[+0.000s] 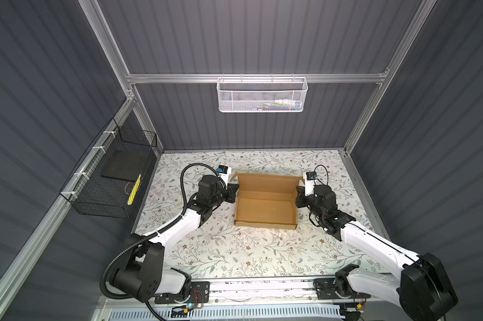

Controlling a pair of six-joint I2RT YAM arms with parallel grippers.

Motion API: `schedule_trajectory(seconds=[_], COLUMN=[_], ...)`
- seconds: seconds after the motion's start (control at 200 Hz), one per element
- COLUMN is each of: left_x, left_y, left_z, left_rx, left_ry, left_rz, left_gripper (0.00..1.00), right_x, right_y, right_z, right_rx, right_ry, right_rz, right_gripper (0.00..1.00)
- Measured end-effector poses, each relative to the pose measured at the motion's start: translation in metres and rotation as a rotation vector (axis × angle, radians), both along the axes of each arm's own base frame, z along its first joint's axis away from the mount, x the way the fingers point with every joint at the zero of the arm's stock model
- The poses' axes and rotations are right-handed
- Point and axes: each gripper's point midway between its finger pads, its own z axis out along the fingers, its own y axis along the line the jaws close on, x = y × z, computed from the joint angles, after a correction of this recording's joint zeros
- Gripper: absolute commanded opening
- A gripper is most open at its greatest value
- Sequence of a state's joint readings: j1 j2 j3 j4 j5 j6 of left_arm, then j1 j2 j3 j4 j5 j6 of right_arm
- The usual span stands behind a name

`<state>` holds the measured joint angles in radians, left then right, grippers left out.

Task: Fold the paper box
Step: 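Lower the lid over the tray with both grippers, then release the lid and lift the right gripper away from the box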

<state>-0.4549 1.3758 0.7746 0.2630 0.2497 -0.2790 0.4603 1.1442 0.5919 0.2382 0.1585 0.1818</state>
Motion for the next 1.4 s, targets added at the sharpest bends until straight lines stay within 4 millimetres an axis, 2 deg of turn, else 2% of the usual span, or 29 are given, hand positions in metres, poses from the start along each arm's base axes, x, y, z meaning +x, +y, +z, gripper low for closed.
schedule_trajectory(seconds=[0.235, 0.405, 0.58, 0.885, 1.401], left_x=[-0.013, -0.020, -0.027, -0.039, -0.045], left_y=[0.002, 0.005, 0.009, 0.013, 0.021], left_z=[-0.013, -0.012, -0.016, -0.029, -0.038], left_rx=[0.017, 0.012, 0.014, 0.022, 0.027], left_ry=[0.023, 0.021, 0.027, 0.049, 0.048], left_rz=[0.009, 0.018, 0.023, 0.028, 0.058], left_gripper=[0.00, 0.00, 0.00, 0.00, 0.00], right_x=[-0.019, -0.031, -0.035, -0.044, -0.055], right_y=[0.004, 0.004, 0.004, 0.007, 0.006], right_z=[-0.018, -0.018, -0.019, -0.033, -0.046], right_rx=[-0.011, -0.001, -0.001, -0.010, -0.014], right_ry=[0.024, 0.012, 0.016, 0.041, 0.065], right_rz=[-0.009, -0.013, -0.018, -0.018, -0.022], right_gripper=[0.08, 0.08, 0.08, 0.09, 0.15])
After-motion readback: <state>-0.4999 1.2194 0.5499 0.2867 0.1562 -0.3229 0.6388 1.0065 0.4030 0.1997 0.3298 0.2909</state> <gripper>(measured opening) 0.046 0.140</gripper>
